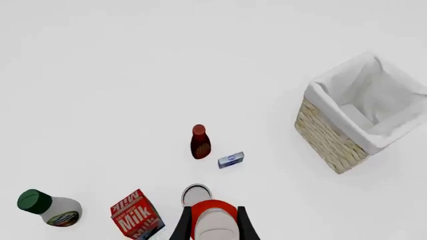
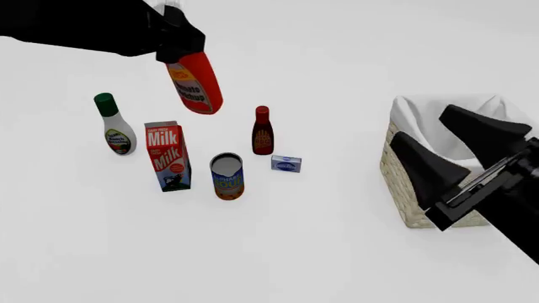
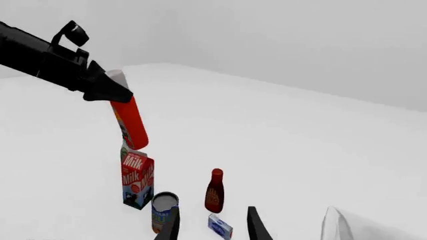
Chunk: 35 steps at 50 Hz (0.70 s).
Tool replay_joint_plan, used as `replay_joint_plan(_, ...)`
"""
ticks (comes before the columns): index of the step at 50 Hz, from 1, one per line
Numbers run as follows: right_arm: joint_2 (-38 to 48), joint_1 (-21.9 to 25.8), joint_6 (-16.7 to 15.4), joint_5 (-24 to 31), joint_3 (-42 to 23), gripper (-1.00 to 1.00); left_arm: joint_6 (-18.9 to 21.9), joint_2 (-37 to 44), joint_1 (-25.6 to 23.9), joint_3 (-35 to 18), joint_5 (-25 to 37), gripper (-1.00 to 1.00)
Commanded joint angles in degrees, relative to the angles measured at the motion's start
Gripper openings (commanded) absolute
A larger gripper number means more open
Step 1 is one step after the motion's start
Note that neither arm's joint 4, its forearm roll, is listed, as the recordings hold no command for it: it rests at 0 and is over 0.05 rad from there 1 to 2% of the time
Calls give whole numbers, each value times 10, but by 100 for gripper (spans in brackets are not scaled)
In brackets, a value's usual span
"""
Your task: Pick the ketchup and place it in the basket.
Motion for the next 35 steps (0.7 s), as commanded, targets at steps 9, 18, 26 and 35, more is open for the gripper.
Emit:
replay_joint_plan(9, 102, 80, -2, 2, -79, 100, 4, 5, -47, -2, 6, -100)
replay_joint_plan(18, 150, 92, -26, -8, -101, 100, -7, 3, -69, -9, 16, -100)
replay_joint_plan(26, 198, 94, -20, -34, -108, 100, -13, -3, -87, -7, 19, -100)
replay_joint_plan(35, 242, 102, -29, -46, -123, 100, -15, -5, -97, -4, 18, -100)
